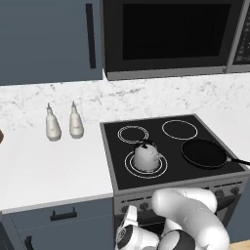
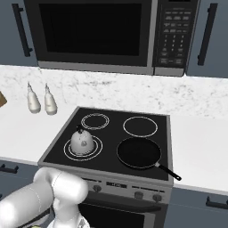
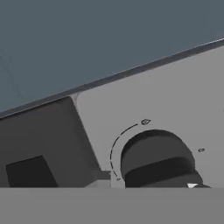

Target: Pick the kettle from the counter and place it on a stove burner. Then turn the burner on.

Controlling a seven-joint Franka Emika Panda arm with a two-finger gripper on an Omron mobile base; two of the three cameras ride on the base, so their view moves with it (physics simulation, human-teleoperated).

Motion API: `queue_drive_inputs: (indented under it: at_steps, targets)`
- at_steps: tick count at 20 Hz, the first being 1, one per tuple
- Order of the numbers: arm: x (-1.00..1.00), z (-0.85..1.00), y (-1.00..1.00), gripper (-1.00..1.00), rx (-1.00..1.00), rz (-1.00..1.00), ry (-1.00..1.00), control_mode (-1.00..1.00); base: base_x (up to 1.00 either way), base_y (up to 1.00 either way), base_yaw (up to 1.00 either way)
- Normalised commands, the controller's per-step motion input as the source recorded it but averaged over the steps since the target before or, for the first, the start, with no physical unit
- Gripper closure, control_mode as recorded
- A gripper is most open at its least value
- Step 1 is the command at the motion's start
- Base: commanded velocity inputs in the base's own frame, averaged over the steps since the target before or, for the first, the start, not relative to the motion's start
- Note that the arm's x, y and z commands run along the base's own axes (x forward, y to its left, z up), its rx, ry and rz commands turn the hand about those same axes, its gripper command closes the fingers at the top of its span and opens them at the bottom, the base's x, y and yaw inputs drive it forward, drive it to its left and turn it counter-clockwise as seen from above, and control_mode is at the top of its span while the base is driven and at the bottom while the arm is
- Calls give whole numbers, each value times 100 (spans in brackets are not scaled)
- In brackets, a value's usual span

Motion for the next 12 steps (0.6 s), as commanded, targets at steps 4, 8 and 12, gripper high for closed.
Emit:
queue_drive_inputs:
  at_steps: [4, 8, 12]
  targets:
    - [100, 100, 75, 100, -67, 6, 33, -100, 0, 0, 0]
    - [99, 97, 71, 100, -74, 8, 23, -100, 0, 0, 0]
    - [82, 78, 68, 100, -83, 9, 33, -100, 0, 0, 0]
